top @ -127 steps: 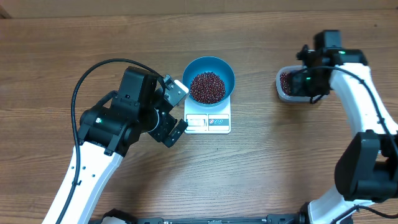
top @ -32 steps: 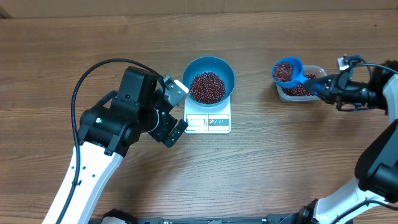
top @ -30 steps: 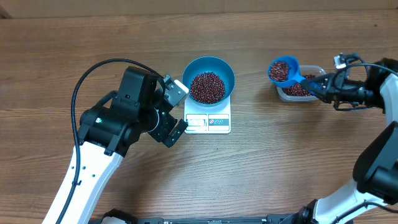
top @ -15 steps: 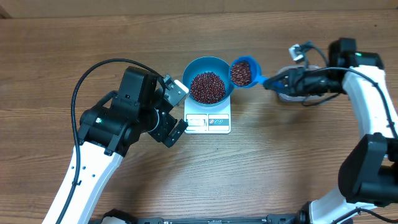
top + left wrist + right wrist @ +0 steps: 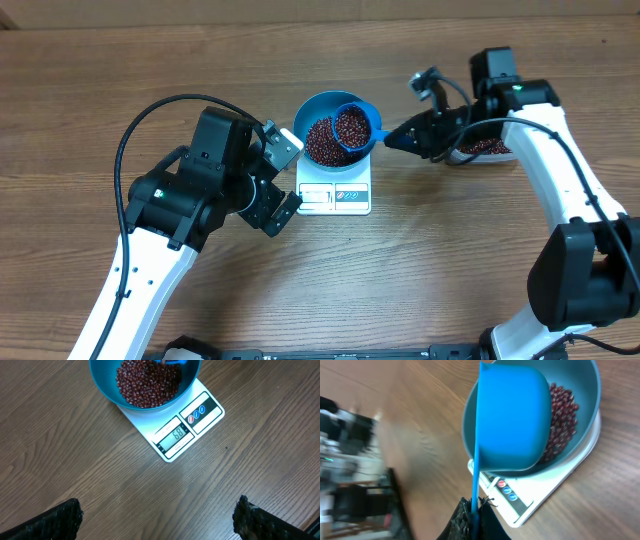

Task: Scoop item into bowl and weigh 150g on scale
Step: 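Carry the filled scoop over the teal bowl with the right gripper, then tilt the scoop to pour beans into the bowl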

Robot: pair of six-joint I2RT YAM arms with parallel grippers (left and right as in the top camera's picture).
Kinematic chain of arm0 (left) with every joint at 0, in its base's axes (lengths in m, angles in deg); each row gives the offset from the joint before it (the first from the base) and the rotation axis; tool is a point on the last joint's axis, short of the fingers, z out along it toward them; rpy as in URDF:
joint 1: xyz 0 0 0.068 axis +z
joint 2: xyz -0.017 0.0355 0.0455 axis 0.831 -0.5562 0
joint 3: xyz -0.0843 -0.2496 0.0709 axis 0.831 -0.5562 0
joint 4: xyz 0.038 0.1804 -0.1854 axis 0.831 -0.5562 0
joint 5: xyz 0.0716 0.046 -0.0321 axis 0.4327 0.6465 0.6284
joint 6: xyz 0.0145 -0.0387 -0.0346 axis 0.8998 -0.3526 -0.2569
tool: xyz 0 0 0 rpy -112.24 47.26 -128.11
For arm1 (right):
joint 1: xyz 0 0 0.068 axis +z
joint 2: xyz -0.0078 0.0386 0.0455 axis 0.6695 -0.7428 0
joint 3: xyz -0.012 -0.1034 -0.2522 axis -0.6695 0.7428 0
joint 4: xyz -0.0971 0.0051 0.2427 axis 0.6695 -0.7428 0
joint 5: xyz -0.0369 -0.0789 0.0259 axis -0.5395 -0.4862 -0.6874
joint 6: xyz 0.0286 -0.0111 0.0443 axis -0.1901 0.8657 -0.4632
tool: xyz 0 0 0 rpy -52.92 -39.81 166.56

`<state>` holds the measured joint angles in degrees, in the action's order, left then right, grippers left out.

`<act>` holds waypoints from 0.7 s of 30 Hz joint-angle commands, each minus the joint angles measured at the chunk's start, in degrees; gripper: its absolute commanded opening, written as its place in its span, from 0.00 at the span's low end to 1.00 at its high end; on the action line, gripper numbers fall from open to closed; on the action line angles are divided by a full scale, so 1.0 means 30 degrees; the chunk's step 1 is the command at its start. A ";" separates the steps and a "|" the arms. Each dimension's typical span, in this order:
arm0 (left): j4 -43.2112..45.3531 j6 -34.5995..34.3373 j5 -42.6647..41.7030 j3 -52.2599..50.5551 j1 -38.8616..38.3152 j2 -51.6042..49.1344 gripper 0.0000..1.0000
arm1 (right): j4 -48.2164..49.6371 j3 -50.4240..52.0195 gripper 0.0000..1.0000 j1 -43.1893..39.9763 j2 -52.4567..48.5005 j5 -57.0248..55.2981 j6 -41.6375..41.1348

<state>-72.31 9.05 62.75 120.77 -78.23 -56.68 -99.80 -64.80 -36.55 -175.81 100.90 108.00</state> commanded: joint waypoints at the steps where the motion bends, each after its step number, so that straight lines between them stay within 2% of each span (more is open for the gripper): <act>1: -0.0015 -0.0270 -0.0182 0.0459 -0.0022 0.0117 1.00 | 0.0838 -0.0306 0.04 0.0780 0.0874 -0.1938 0.0080; 21: -0.0015 -0.0270 -0.0182 0.0459 -0.0022 0.0117 1.00 | 0.3031 -0.1064 0.04 0.4743 0.2208 -1.2087 -0.0364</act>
<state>-72.31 9.03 62.77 120.77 -78.23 -56.68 -91.41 -66.02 -23.92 -171.48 72.11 107.52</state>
